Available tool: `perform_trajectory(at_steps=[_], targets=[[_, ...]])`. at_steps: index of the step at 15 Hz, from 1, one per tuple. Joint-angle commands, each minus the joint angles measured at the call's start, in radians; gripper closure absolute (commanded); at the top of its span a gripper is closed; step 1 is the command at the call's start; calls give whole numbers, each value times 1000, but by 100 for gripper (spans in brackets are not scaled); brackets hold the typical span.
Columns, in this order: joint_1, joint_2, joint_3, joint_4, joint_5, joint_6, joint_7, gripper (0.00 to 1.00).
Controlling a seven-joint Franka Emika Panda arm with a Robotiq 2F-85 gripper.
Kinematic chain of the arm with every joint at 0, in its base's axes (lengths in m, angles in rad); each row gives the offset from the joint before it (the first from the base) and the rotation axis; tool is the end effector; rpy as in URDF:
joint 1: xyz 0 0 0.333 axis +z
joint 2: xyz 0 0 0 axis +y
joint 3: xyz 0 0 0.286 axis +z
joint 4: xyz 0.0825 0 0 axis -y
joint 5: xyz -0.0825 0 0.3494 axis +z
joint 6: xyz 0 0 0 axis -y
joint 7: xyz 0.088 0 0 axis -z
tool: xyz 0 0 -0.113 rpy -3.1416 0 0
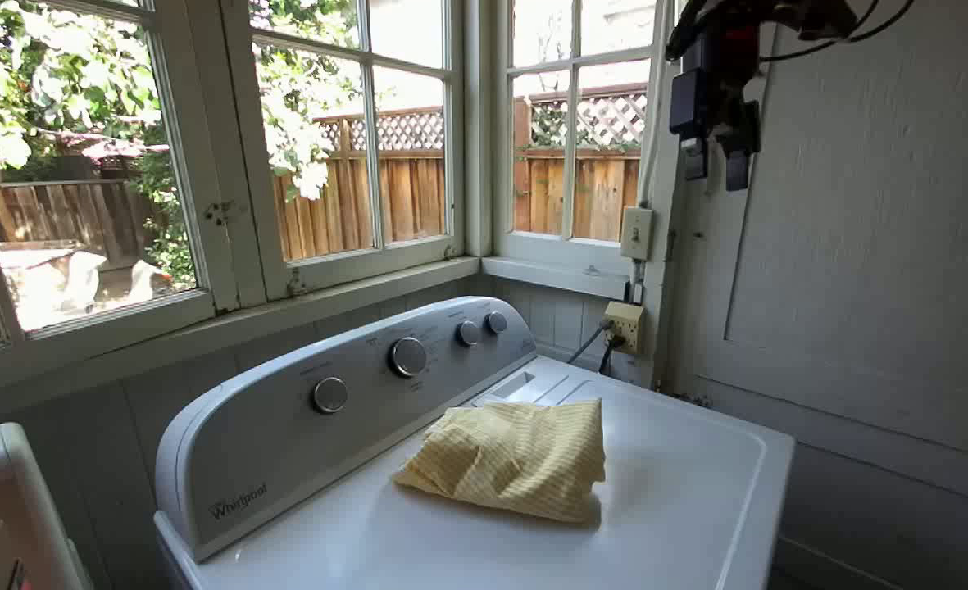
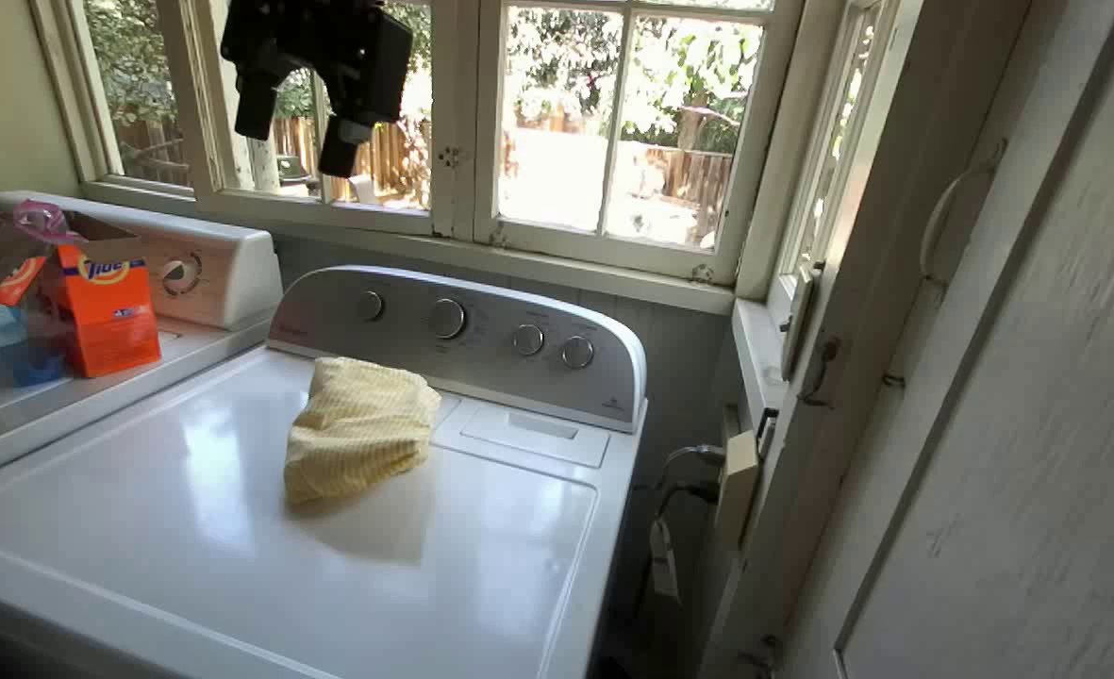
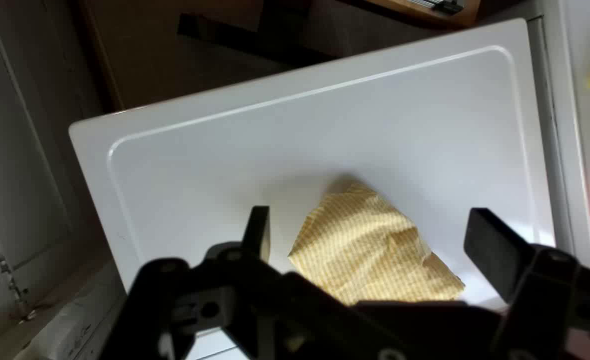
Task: Flip the switch
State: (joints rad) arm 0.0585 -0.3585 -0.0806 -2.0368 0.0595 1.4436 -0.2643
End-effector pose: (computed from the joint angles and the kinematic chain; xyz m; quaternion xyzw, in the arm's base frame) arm 0.3927 -0.0053 0.5439 -0.9843 -0.1243 0.1102 0.0598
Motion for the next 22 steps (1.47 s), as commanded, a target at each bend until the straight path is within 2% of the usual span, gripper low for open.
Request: perform_trajectory(at_steps=[1,7,9,18,22], targets=[[-13,1,11,2,3,-2,-3,0],[-13,1,11,2,3,-2,-3,0],[-33,-11,-23,-25,100,45,31,0],[-137,14,-113,-240,361,335,87,0],[-144,38,-139,-318,551,422,65,0]])
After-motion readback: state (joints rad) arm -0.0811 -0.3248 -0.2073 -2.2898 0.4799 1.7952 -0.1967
